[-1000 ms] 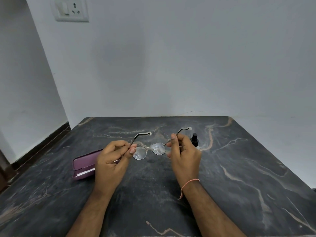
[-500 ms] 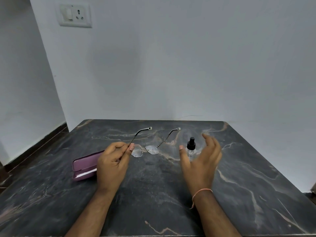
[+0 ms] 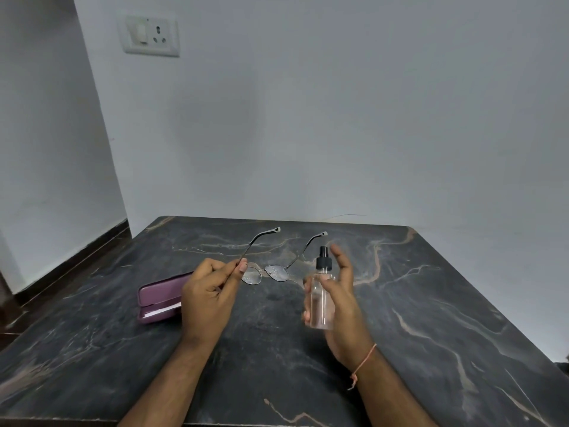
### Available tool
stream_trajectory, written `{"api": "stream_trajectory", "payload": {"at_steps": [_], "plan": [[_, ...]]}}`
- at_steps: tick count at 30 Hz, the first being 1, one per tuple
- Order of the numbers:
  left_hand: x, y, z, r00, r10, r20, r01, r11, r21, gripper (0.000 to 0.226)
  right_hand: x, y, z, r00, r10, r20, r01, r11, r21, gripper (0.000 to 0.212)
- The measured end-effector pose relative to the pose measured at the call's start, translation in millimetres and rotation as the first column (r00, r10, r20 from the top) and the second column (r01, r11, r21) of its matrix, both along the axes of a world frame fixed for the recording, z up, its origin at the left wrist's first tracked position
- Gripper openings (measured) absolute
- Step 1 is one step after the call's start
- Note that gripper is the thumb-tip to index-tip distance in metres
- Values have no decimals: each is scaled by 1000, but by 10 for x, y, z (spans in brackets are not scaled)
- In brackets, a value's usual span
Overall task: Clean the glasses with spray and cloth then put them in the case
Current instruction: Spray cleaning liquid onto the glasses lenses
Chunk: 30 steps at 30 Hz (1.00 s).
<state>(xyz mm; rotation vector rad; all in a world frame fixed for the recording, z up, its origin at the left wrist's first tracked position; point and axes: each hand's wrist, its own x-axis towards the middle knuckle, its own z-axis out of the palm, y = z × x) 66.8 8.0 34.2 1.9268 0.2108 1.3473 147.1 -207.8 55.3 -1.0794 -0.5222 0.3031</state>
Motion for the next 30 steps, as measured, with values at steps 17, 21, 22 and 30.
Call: {"api": "stream_trajectory", "payload": {"at_steps": [17, 21, 22, 30], "plan": [[51, 5, -30, 1000, -21, 9, 21, 999, 50, 21, -76, -15, 67, 900, 432, -61, -429, 902, 56, 50], [43, 6, -30, 1000, -14, 11, 14, 998, 63, 19, -180, 97, -12, 949, 108, 297, -8, 948, -318, 49], [41, 0, -29, 1000, -18, 13, 17, 998, 67, 17, -207, 103, -26, 928, 95, 361, 42, 935, -353, 50], [13, -19, -7, 997, -76, 33, 70, 988, 137, 17, -295, 141, -41, 810, 84, 580, 209, 883, -420, 52]]}}
